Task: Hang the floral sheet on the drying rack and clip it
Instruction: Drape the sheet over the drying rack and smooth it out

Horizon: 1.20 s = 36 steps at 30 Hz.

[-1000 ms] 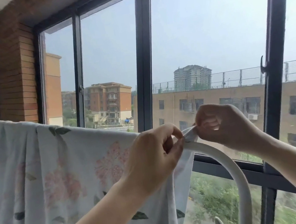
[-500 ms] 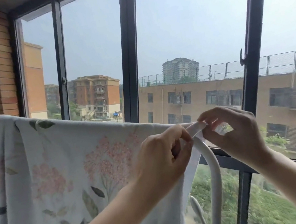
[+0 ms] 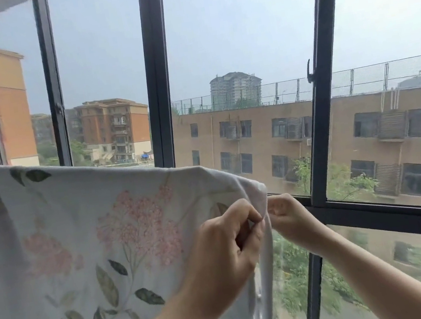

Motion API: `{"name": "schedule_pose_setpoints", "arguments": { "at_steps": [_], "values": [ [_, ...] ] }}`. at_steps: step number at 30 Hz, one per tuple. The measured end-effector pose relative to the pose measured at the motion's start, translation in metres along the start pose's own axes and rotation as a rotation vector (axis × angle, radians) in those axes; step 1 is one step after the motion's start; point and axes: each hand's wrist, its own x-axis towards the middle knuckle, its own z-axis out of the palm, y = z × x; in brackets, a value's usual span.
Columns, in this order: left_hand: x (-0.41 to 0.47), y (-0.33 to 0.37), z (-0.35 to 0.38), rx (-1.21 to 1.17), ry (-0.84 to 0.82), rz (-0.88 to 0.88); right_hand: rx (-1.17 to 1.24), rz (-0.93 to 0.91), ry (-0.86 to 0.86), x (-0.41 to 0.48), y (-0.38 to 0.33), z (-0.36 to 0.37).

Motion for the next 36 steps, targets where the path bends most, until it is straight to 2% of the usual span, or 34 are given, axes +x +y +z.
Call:
{"name": "schedule_pose_setpoints", "arguments": {
  "at_steps": [4, 7, 12, 19, 23, 31, 36],
  "values": [
    [-0.006, 0.003, 0.003, 0.128, 0.008, -0.036, 0.177, -0.014, 0.297, 0.008, 0.008, -0.013],
    [-0.009, 0.005, 0.01, 0.203, 0.085, -0.083, 0.156, -0.131, 0.446, 0.014, 0.011, -0.026],
    [-0.011, 0.024, 0.037, 0.305, 0.26, -0.167, 0.132, -0.321, 0.39, 0.01, 0.018, -0.044],
    [-0.021, 0.06, 0.065, 0.487, 0.291, -0.194, 0.141, -0.511, 0.404, 0.004, 0.007, -0.069],
    [-0.032, 0.081, 0.073, 0.48, 0.312, -0.191, 0.16, -0.552, 0.363, -0.01, 0.0, -0.072],
    [-0.058, 0.103, 0.082, 0.53, 0.287, -0.234, 0.181, -0.516, 0.346, -0.031, -0.018, -0.071],
    [-0.082, 0.098, 0.098, 0.591, 0.3, -0.323, 0.174, -0.514, 0.206, -0.045, -0.008, -0.064]
  ]
}}
